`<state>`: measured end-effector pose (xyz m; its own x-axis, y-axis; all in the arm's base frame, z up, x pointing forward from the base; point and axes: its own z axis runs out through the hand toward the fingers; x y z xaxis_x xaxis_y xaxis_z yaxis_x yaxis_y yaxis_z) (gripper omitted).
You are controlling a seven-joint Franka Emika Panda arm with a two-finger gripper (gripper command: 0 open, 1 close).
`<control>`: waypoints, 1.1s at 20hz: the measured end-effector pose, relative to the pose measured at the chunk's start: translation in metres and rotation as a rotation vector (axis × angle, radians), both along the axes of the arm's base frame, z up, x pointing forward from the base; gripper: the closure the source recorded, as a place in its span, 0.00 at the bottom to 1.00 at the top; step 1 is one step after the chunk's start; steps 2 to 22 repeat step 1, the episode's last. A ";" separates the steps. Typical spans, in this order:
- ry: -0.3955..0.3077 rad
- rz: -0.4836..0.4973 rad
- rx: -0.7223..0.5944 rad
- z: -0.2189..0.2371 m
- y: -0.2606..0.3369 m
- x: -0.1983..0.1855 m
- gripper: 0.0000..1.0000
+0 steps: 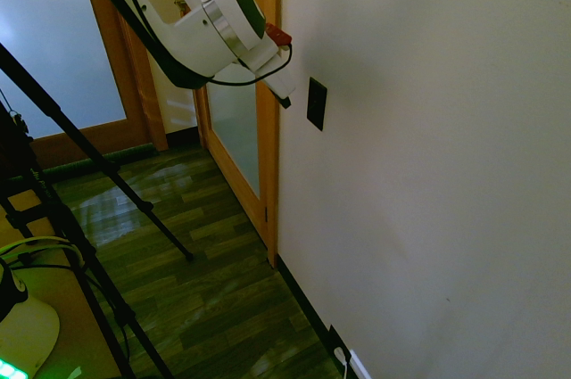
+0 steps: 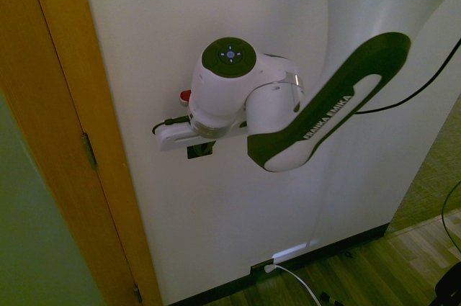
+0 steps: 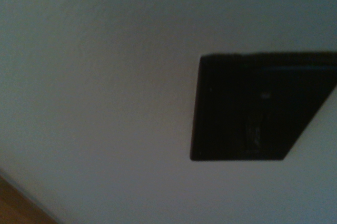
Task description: Turn off the light
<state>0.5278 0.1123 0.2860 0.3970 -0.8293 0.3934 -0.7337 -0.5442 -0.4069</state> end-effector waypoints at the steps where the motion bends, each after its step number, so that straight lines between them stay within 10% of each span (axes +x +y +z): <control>1: -0.002 0.005 0.003 0.000 0.001 -0.006 0.00; 22: -0.002 0.005 0.003 0.000 0.001 -0.006 0.00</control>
